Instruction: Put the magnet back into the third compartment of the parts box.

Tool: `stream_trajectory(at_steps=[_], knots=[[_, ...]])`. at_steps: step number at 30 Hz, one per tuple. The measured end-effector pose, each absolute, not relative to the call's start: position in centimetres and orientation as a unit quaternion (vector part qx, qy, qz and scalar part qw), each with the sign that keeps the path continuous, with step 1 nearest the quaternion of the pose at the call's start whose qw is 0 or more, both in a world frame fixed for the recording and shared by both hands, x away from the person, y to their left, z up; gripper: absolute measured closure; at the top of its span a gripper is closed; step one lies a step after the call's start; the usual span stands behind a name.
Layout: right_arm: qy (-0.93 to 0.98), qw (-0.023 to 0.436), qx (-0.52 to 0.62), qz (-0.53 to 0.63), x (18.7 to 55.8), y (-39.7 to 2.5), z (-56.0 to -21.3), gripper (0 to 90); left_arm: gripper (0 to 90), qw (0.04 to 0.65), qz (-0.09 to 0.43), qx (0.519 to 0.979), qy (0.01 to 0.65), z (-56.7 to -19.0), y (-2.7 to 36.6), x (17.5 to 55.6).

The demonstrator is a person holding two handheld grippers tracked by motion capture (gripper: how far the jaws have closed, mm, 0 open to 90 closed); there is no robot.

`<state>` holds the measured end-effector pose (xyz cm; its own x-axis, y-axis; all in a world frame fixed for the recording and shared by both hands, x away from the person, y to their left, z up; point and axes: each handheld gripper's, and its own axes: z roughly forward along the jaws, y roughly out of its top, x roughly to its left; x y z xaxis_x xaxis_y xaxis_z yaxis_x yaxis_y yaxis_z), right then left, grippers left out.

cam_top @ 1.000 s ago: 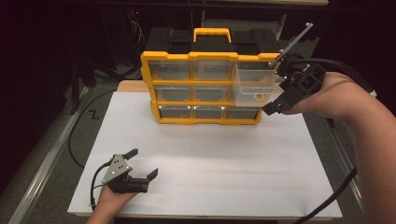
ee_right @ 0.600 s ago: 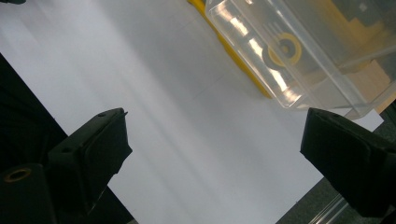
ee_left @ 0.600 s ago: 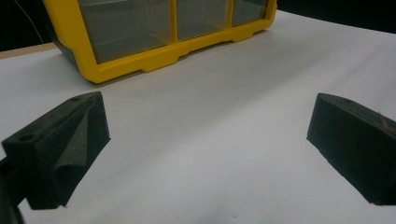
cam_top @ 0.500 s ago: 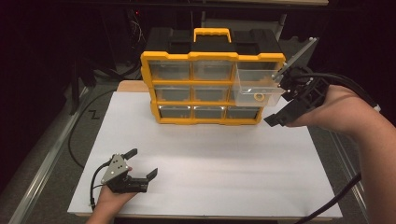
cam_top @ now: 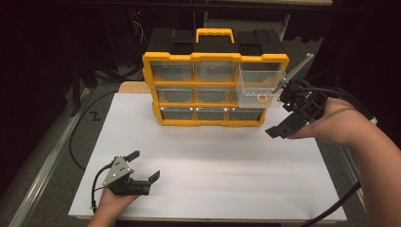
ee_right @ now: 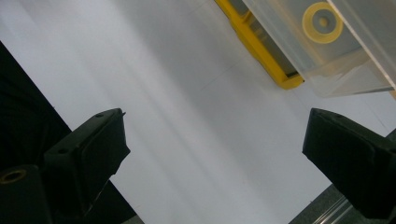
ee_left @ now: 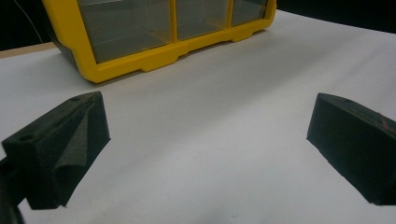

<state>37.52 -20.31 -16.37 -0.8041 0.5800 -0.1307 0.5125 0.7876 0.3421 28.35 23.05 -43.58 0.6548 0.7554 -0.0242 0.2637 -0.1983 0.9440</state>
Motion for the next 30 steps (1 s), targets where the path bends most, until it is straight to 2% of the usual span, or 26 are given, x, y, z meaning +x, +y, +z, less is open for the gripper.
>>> stream_trajectory(at_steps=[14,30], knots=[[0.940,0.093,0.298,0.139,37.4,-20.3,-21.5,2.5,0.2,0.533,0.231,0.737,0.346,-43.6,23.1,28.3],[0.935,0.057,0.320,0.144,37.8,-20.6,-30.8,0.9,0.2,0.528,0.230,0.738,0.350,-43.6,23.3,28.3]])
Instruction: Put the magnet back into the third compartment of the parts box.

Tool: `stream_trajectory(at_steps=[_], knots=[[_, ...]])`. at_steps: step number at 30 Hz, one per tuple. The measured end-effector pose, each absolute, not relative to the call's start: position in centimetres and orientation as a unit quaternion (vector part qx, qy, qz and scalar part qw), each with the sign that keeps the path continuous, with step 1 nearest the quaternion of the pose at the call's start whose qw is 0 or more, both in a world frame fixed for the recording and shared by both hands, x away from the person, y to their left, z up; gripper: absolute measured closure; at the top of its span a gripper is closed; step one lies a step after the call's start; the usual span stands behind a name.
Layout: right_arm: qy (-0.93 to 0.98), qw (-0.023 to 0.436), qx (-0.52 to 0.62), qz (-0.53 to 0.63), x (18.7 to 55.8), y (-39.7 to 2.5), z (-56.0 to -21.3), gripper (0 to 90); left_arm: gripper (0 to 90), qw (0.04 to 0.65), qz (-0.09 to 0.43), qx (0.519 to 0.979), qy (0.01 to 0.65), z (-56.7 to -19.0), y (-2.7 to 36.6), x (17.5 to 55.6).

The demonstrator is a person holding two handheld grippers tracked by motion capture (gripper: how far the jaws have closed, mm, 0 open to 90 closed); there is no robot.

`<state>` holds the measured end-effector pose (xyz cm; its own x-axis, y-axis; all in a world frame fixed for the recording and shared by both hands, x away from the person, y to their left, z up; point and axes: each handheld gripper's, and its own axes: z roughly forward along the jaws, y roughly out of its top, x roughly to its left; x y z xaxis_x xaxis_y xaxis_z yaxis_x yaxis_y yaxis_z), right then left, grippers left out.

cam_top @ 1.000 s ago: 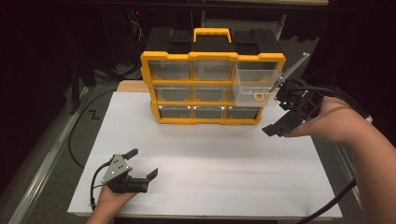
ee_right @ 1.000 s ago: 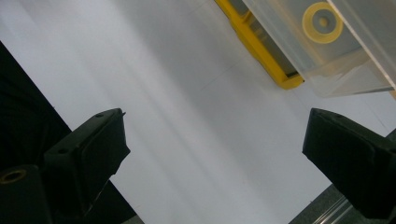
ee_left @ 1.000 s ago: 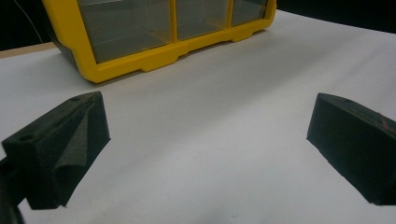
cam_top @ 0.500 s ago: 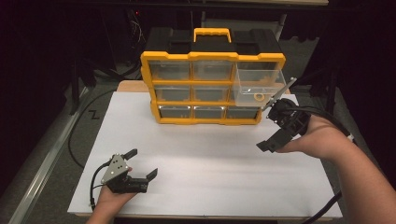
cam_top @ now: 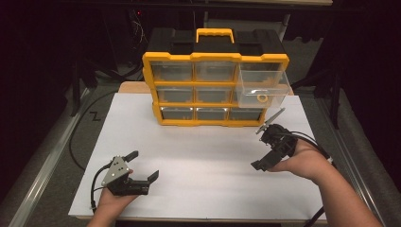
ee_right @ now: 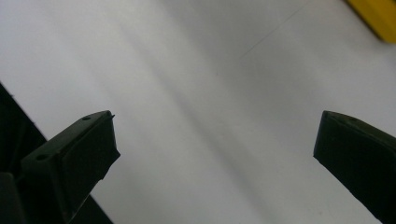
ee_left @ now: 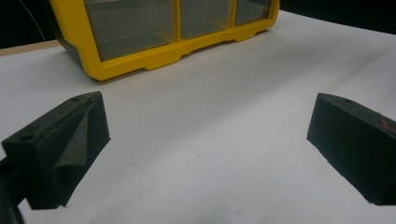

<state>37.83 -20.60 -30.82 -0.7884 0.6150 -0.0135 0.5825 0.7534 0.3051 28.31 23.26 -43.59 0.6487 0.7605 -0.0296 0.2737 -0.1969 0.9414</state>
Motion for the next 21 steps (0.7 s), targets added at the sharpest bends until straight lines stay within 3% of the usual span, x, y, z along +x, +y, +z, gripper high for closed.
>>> stream_trajectory(at_steps=[14,21], knots=[[0.926,0.073,0.330,0.165,37.5,-20.9,-38.8,0.9,0.2,0.525,0.229,0.738,0.357,-43.6,23.3,28.4],[0.893,0.095,0.357,0.256,36.9,-21.9,-40.5,0.9,0.2,0.523,0.228,0.737,0.364,-43.6,23.4,28.4]])
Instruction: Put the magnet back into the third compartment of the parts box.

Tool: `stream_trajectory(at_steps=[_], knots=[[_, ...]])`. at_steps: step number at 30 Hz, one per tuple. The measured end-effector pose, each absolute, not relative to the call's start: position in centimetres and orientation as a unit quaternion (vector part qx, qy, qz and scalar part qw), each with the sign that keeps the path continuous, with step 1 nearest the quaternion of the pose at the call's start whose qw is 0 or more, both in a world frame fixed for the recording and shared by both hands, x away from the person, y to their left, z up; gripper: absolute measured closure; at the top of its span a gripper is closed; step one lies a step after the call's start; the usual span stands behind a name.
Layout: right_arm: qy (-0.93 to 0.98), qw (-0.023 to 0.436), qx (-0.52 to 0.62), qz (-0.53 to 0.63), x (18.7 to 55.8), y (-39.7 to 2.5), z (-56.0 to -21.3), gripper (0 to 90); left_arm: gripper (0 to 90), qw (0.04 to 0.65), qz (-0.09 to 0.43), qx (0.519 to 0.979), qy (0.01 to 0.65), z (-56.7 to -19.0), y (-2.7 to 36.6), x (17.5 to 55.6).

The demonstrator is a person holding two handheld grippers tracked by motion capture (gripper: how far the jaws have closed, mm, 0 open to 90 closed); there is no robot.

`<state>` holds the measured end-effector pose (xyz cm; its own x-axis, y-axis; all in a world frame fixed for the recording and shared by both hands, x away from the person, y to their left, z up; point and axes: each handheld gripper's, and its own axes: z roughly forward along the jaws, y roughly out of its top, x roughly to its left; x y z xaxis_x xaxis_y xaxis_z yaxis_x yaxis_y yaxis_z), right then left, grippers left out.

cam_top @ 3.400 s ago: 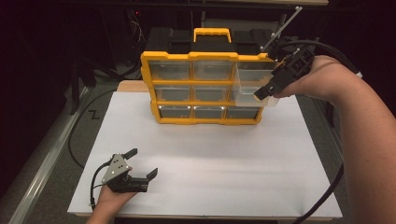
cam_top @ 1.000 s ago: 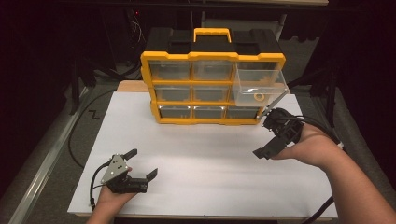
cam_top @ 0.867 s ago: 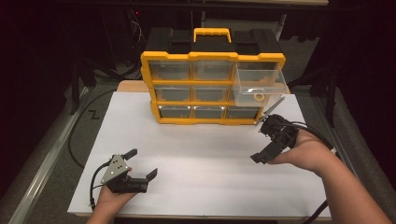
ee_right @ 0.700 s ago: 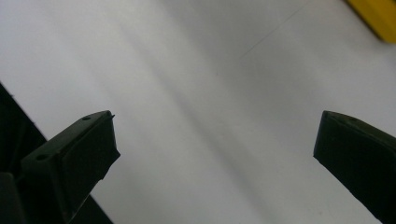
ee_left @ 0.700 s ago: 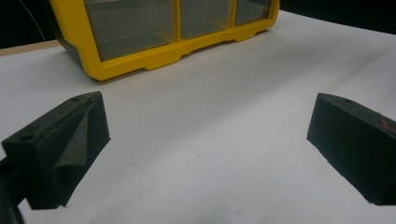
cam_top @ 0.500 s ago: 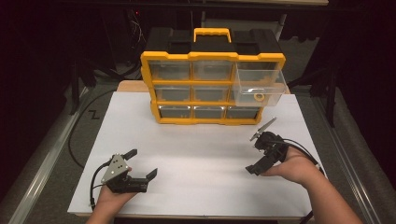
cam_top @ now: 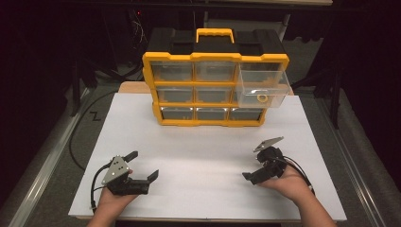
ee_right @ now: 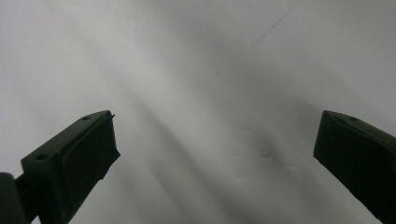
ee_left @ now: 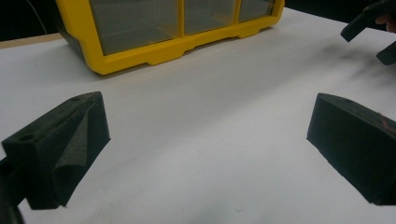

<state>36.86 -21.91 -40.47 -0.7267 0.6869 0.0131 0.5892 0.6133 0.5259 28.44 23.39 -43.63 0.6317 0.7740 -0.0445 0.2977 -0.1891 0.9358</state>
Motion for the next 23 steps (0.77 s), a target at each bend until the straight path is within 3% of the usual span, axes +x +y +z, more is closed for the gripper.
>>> stream_trajectory(at_steps=[18,23], knots=[[0.752,0.218,0.357,0.510,32.3,-24.4,-42.0,0.9,0.1,0.514,0.227,0.728,0.393,-43.8,23.6,28.6],[0.741,0.211,0.364,0.524,32.0,-24.4,-42.5,0.9,0.1,0.513,0.234,0.723,0.399,-43.7,23.7,28.5]])
